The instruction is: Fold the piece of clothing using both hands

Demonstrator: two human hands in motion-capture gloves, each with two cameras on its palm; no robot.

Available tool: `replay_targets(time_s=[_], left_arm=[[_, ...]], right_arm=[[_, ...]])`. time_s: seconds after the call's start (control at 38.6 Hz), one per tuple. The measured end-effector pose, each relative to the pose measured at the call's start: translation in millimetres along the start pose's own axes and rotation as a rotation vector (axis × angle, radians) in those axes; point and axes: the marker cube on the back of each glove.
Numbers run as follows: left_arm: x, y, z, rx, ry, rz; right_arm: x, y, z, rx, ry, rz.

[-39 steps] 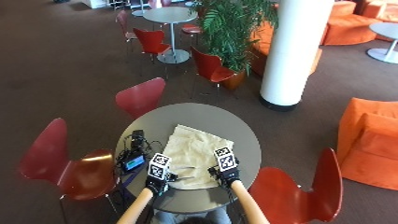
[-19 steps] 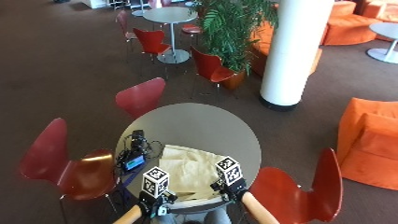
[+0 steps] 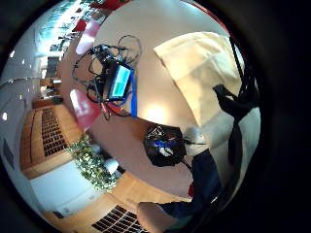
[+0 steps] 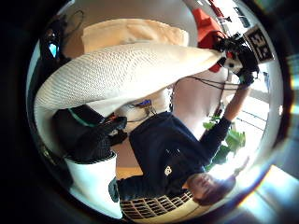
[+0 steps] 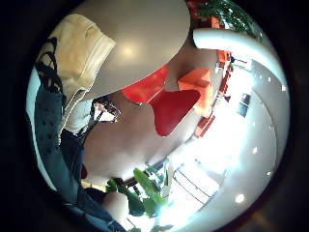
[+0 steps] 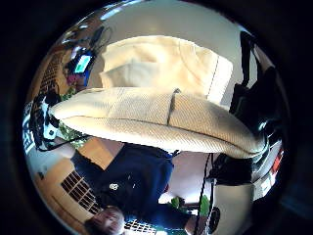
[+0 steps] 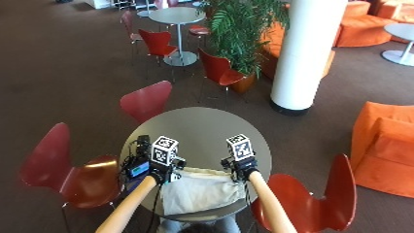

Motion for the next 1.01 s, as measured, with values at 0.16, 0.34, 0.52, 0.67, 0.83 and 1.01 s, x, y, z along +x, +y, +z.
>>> replay_targets(time_s=[0.16, 0.34, 0.52, 0.67, 0.83, 1.01], left_arm=[[-19.6, -63.8, 36.8, -0.043, 0.011, -0.123], [-19.0, -62.8, 55.2, -0.073, 0.158, -0.305], [-33.2, -78.3, 49.1, 0.351, -0.032, -0.404], [-29.4, -97.2, 64.4, 0.545, 0.057, -0.281], [3.3, -56.0, 78.3, 0.423, 0.21, -0.203], [28.4, -30.5, 124.7, 0.218, 0.35, -0.239]], right_arm=[[-0.5, -24.0, 0.6, -0.08, -0.098, 0.089], [-5.3, -43.6, 9.6, 0.003, -0.206, 0.175], [7.0, -44.9, 13.3, 0.242, -0.191, 0.324], [19.5, -16.1, 9.3, 0.325, -0.185, 0.45], [17.1, -12.7, 45.7, 0.181, -0.334, 0.513], [6.9, -17.2, 80.4, 0.021, -0.494, 0.582]])
